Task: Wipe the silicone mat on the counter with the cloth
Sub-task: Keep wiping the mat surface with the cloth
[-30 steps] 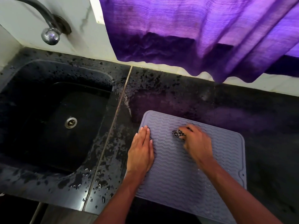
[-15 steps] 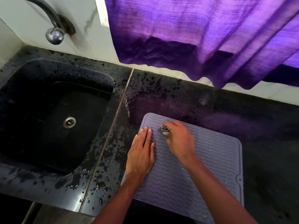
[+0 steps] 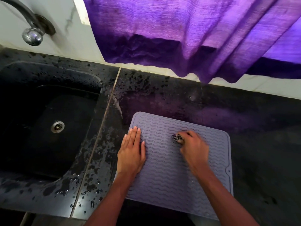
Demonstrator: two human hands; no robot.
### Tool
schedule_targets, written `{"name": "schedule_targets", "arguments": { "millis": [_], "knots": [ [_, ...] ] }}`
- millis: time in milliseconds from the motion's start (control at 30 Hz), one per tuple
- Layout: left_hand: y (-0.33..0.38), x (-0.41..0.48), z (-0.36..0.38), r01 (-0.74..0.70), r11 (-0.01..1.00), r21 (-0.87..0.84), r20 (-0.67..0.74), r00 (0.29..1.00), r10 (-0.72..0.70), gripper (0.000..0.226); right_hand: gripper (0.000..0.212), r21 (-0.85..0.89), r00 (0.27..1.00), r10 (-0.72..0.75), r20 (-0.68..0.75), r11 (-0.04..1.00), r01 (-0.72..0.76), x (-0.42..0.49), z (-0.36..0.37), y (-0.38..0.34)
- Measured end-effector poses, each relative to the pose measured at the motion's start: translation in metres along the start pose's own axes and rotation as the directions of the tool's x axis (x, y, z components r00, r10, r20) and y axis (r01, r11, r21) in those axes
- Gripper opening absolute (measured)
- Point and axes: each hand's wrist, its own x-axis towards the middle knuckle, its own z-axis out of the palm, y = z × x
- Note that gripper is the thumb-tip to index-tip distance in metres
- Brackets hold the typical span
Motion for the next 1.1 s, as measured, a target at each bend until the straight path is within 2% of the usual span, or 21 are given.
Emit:
{"name": "schedule_targets", "arguments": {
  "millis": [267, 400, 500, 633, 733, 933, 1100],
  "knots": [
    [-0.001, -0.001, 0.000, 0.004, 1.000, -0.007, 0.008, 1.000, -0.004, 0.057, 0.051, 0.006, 0.954, 0.292, -0.064, 0.956, -0.292, -0.014, -0.020, 0.082],
    [0.000, -0.001, 0.002, 0.008, 1.000, -0.013, 0.010, 1.000, -0.008, 0.057, 0.036, -0.031, 0.933, 0.358, -0.035, 0.933, -0.359, -0.013, -0.033, 0.095],
    [0.001, -0.001, 0.002, 0.014, 1.000, -0.017, 0.005, 1.000, -0.014, 0.058, 0.025, -0.039, 0.941, 0.337, -0.010, 0.941, -0.337, -0.004, -0.041, 0.081],
    [0.001, 0.000, 0.000, 0.015, 1.000, -0.017, 0.011, 1.000, -0.015, 0.058, 0.019, 0.132, 0.985, 0.170, 0.029, 0.976, -0.172, 0.012, -0.037, 0.032],
    [0.001, 0.000, -0.001, 0.013, 1.000, -0.019, 0.019, 1.000, -0.012, 0.058, 0.017, 0.085, 0.992, 0.082, 0.094, 0.992, -0.090, 0.021, -0.027, -0.001],
    [0.000, -0.001, -0.002, 0.016, 1.000, -0.013, 0.028, 0.999, -0.016, 0.060, 0.027, -0.006, 0.987, 0.148, 0.069, 0.989, -0.148, 0.016, -0.026, 0.019],
    [-0.001, -0.001, -0.001, 0.008, 1.000, -0.015, 0.007, 1.000, -0.008, 0.060, 0.023, -0.010, 0.956, 0.292, 0.019, 0.956, -0.292, 0.004, -0.039, 0.076]
  ]
}}
